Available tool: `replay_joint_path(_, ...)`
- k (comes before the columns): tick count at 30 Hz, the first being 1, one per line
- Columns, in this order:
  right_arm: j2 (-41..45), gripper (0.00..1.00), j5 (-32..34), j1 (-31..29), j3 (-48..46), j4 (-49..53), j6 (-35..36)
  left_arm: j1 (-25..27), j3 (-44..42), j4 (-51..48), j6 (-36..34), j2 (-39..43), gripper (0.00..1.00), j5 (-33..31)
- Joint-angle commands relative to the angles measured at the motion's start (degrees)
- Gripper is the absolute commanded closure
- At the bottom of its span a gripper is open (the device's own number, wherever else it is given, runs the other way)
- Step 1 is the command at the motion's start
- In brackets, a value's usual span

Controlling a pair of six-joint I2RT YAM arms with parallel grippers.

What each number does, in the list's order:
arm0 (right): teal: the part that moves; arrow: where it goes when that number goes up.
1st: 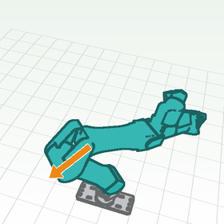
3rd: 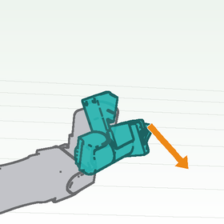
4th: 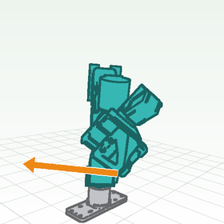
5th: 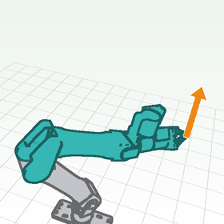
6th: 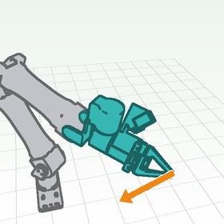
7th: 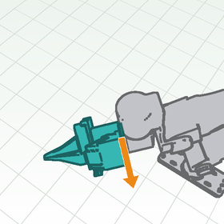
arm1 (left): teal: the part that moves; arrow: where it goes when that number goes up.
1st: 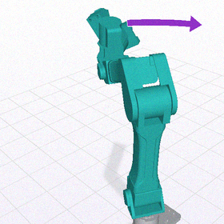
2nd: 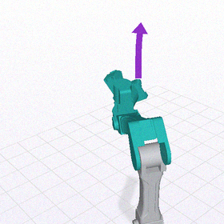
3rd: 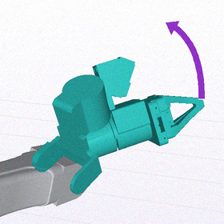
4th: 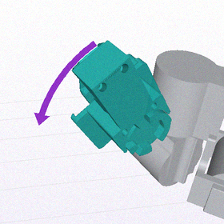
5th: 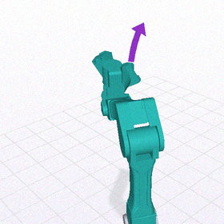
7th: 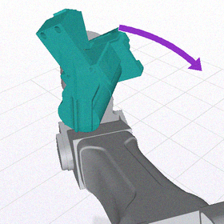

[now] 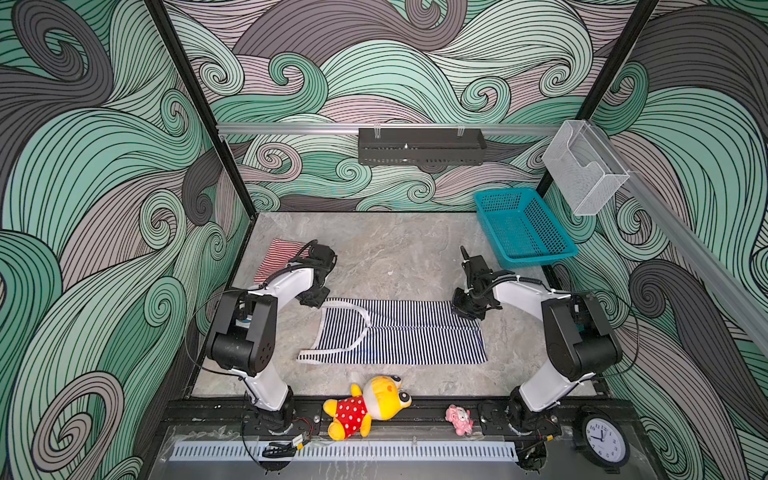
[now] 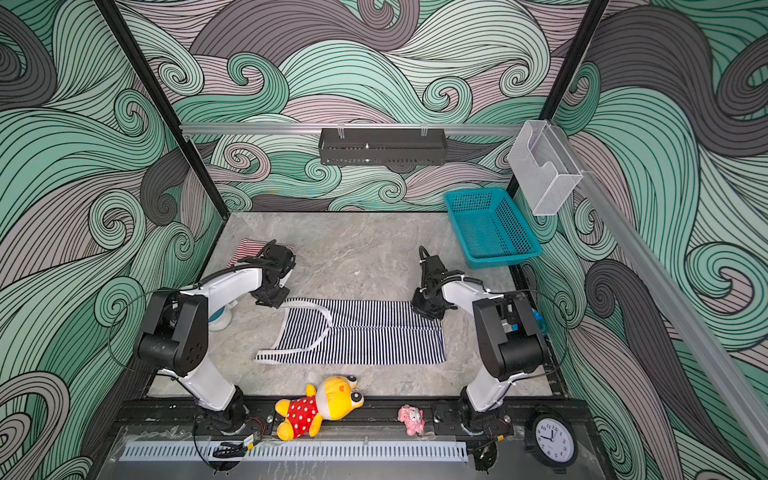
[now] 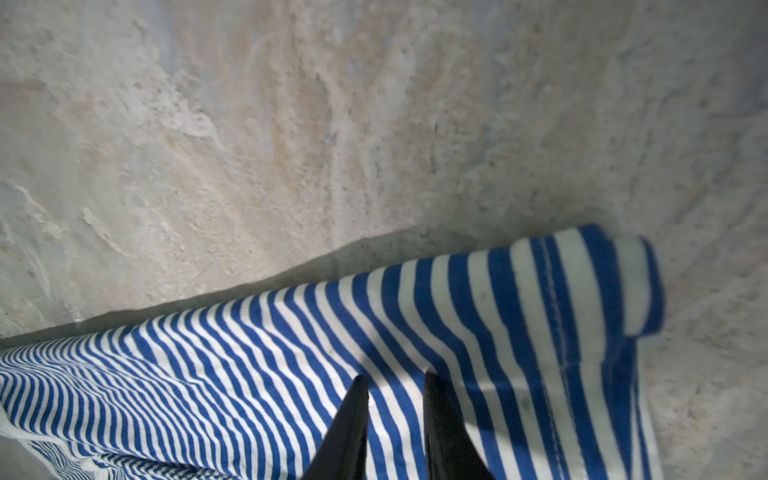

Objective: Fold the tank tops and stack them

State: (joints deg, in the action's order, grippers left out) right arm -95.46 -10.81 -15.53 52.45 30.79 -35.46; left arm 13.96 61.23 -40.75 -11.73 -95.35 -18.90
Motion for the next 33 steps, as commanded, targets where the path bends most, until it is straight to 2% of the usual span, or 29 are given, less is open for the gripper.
replay_joint_path(1, 2.34, 0.73, 1.82, -0.19, -0.43, 4.31, 0.48, 0.21, 1.21, -2.05, -0.96, 3.18, 0.79, 11.45)
replay_joint_path(3, 3.43, 0.72, 1.62, -0.32, -0.15, 4.2, 0.48, 1.23, 3.58, -4.66, -2.07, 1.78, 0.78, 17.21)
replay_joint_path(6, 3.31, 0.71, 1.25, -1.01, 1.12, 4.06, 0.74, 3.93, 7.73, -7.67, -1.79, -2.35, 0.79, 22.12)
replay_joint_path(12, -1.2, 0.7, 0.65, -2.57, 4.22, 4.24, 1.79, 12.37, 13.05, -7.79, -2.33, -9.75, 0.79, 24.79)
replay_joint_path(17, -4.55, 0.7, 2.07, -2.44, 5.58, 4.1, 2.38, 15.64, 17.19, -11.5, -3.57, -16.05, 0.79, 28.66)
replay_joint_path(21, -6.18, 0.7, 2.77, -1.51, 6.25, 4.3, 2.42, 16.91, 17.42, -13.35, -5.9, -18.35, 0.79, 28.4)
replay_joint_path(27, -6.27, 0.7, 3.33, 1.98, 4.63, 5.26, 2.01, 17.62, 22.24, -16.02, -7.08, -24.42, 0.8, 21.14)
replay_joint_path(30, -4.19, 0.7, 3.62, 4.09, 1.78, 5.51, 1.06, 17.68, 27.54, -17.44, -7.52, -27.53, 0.8, 19.53)
replay_joint_path(33, -1.32, 0.7, 4.31, 5.41, -1.39, 5.66, 0.46, 17.87, 37.37, -20.77, -8.04, -33.14, 0.8, 17.6)
